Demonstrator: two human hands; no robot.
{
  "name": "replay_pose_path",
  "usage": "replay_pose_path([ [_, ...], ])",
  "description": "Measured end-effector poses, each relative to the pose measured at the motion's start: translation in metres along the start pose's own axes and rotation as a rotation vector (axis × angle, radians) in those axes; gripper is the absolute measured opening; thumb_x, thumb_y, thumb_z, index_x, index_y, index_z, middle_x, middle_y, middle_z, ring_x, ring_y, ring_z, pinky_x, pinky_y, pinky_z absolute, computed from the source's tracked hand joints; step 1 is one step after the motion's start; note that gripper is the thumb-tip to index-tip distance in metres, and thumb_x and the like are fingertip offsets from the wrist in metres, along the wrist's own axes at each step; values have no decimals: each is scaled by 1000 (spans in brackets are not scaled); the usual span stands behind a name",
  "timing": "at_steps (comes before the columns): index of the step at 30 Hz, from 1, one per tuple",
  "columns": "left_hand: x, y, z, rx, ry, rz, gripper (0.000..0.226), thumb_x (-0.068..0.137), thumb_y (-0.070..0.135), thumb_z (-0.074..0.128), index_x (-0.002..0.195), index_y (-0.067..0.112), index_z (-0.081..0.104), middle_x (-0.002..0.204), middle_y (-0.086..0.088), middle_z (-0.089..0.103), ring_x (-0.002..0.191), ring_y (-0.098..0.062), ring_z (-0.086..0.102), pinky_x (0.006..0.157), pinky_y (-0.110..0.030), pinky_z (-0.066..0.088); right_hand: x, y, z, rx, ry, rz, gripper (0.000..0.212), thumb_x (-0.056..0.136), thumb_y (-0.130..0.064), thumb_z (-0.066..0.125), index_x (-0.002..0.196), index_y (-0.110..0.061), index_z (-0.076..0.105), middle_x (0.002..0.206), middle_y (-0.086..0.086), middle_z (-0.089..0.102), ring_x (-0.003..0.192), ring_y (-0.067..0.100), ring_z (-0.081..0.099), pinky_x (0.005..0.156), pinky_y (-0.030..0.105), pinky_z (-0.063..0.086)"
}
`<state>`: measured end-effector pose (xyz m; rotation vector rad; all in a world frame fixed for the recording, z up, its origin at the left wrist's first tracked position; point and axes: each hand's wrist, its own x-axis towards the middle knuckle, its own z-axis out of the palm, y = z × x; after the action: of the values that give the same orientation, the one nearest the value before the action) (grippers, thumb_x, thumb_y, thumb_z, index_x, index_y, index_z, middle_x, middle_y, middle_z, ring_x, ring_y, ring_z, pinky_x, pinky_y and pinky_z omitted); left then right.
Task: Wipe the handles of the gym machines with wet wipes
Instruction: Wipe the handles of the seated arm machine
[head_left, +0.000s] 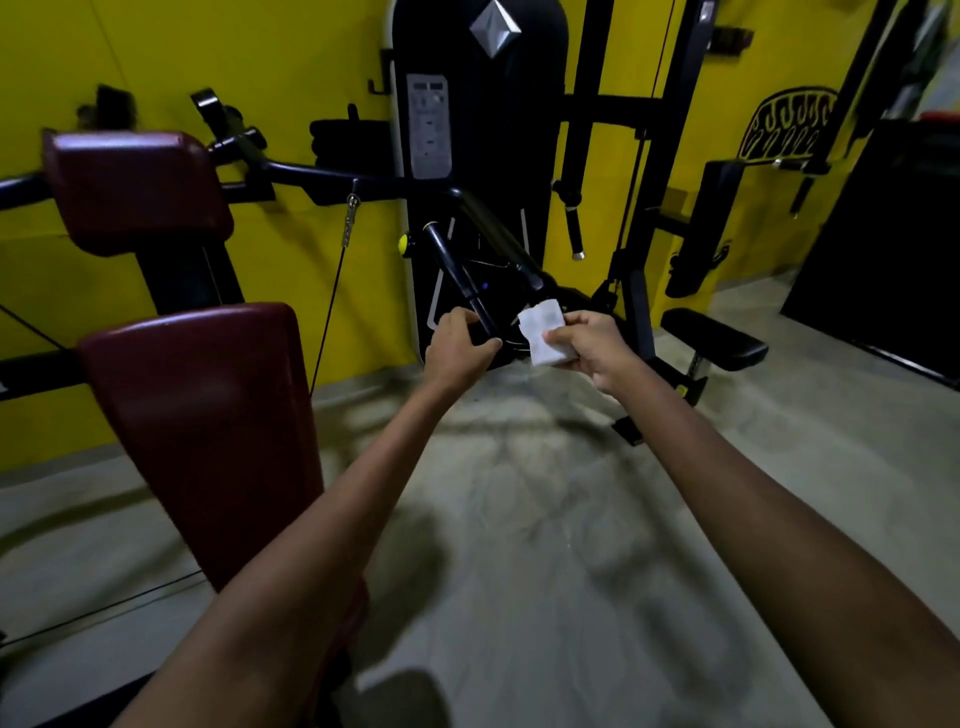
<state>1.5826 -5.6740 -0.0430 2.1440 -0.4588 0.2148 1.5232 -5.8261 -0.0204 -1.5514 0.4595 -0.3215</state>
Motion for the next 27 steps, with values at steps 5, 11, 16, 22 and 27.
replay_pose_path([
  [5, 11, 4, 18, 162, 105, 0, 59, 83, 31, 66, 132, 9, 41, 135, -9, 42, 124, -25, 42, 99, -37, 35, 29, 9, -12, -21, -24, 36, 25, 84, 2, 61, 107, -5, 56, 98, 14, 59, 83, 23, 59, 69, 36, 52],
  [11, 42, 14, 53, 175, 171, -132, 87, 87, 36, 62, 150, 9, 9, 158, -12, 3, 145, -27, 6, 115, -43, 14, 86, 3, -24, -48, -32, -70, 24, 82, 1, 63, 104, -6, 59, 99, 11, 63, 88, 24, 61, 71, 33, 51],
  [16, 62, 9, 90, 102, 259, -194, 98, 86, 36, 64, 151, 11, -6, 159, -9, -9, 146, -27, 6, 114, -46, 17, 133, -18, -47, -61, -152, -159, 22, 83, 1, 61, 102, -11, 58, 87, 4, 65, 75, 17, 63, 63, 28, 51],
  [22, 68, 7, 111, 114, 486, -196, 91, 87, 27, 62, 152, 16, 0, 159, -8, 6, 144, -25, 20, 106, -37, 36, 190, -38, -72, -108, -240, -196, 18, 86, 0, 57, 103, -8, 59, 86, 4, 64, 74, 16, 61, 65, 30, 52],
  [27, 69, 9, 116, 142, 555, -255, 88, 86, 21, 61, 152, 27, 2, 154, -11, 22, 133, -29, 39, 93, -40, 48, 225, -34, -55, -70, -338, -139, 13, 87, -2, 55, 96, -10, 59, 85, 3, 62, 77, 16, 60, 60, 25, 52],
])
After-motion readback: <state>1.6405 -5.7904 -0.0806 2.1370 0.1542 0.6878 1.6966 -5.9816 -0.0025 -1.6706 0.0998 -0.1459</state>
